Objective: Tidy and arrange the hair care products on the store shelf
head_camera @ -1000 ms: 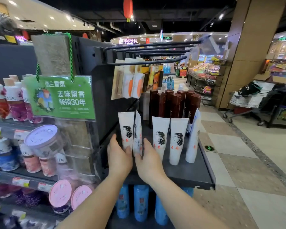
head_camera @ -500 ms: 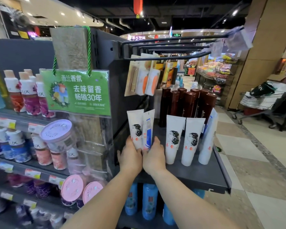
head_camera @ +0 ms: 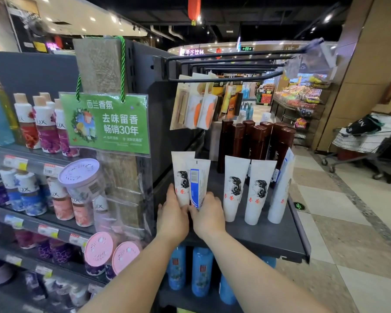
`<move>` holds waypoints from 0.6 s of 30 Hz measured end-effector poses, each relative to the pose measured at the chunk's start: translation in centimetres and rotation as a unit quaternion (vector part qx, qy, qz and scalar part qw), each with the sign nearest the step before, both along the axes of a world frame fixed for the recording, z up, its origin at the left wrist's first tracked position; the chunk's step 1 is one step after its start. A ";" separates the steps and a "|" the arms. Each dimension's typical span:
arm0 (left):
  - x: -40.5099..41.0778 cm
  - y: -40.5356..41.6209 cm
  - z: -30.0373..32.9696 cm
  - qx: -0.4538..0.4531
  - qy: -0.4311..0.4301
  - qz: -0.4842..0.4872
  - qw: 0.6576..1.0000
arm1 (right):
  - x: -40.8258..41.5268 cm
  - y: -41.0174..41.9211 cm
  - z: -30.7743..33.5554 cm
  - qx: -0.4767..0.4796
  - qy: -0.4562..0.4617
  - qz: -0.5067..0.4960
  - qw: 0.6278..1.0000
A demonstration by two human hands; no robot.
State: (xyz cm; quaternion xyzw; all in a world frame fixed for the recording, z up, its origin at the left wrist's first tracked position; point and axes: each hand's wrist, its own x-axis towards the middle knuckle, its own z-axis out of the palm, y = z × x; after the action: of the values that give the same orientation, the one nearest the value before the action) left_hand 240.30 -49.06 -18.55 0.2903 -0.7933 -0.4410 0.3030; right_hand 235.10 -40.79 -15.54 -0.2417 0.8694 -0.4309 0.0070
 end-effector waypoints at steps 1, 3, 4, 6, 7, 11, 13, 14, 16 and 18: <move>0.0 -0.1 -0.1 0.003 -0.001 0.003 1.000 | 0.0 0.1 0.0 0.005 0.004 0.001 1.000; 0.0 0.0 0.1 0.008 -0.001 0.008 1.000 | 0.1 0.2 0.0 -0.002 0.004 0.006 1.000; 0.0 0.2 0.2 0.006 0.002 0.010 1.000 | 0.1 0.4 0.0 -0.008 0.003 0.007 1.000; 0.2 0.4 0.4 -0.009 0.001 0.019 1.000 | 0.2 0.6 0.2 -0.015 0.004 0.005 1.000; 0.2 0.5 0.4 -0.015 -0.002 0.023 1.000 | 0.2 0.7 0.3 -0.017 0.003 0.005 1.000; 0.3 0.3 0.3 -0.013 -0.012 0.021 1.000 | 0.0 0.8 0.5 -0.007 -0.022 0.020 1.000; 0.4 0.3 0.4 -0.012 -0.017 0.018 1.000 | -0.1 0.5 0.4 0.009 -0.023 0.021 0.999; 0.5 0.4 0.5 -0.012 -0.020 0.016 1.000 | -0.2 0.3 0.3 0.016 -0.014 0.015 1.000; 0.7 0.4 0.7 -0.008 -0.022 0.010 1.000 | -0.1 0.1 0.2 0.027 0.003 -0.001 1.000; 0.8 0.5 0.9 -0.003 -0.025 0.004 1.000 | -0.2 0.1 0.1 0.028 0.007 -0.005 1.000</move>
State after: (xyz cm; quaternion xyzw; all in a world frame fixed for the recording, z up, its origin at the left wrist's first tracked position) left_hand 241.12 -48.59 -17.66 0.3034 -0.8009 -0.4303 0.2853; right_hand 234.95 -40.67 -15.47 -0.2398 0.8823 -0.4050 0.0056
